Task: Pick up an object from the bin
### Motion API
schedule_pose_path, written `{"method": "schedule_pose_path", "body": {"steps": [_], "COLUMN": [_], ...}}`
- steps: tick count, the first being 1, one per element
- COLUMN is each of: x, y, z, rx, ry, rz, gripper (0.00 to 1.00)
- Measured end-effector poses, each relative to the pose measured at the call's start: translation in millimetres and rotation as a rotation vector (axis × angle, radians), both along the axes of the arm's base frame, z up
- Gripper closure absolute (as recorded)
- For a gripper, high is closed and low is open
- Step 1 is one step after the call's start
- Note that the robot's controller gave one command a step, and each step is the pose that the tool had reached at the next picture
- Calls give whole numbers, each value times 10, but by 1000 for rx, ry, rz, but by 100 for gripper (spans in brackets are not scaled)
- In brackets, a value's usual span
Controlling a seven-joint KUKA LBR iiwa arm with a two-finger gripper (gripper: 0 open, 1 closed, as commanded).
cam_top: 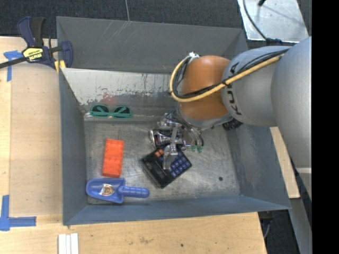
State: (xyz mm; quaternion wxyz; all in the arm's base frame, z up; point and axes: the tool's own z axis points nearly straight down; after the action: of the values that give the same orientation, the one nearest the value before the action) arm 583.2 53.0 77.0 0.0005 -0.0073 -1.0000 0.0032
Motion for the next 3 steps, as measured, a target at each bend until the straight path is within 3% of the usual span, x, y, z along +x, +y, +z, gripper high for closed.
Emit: {"method": "schedule_pose_path", "body": {"steps": [1,2,3], "x": [-32,70,151], "y": [122,18,20], "z": [6,1,-8], "rx": [6,10,8], "ry": [-21,-2,3], "rz": [-1,-104,-139], "gripper": [0,0,0]}}
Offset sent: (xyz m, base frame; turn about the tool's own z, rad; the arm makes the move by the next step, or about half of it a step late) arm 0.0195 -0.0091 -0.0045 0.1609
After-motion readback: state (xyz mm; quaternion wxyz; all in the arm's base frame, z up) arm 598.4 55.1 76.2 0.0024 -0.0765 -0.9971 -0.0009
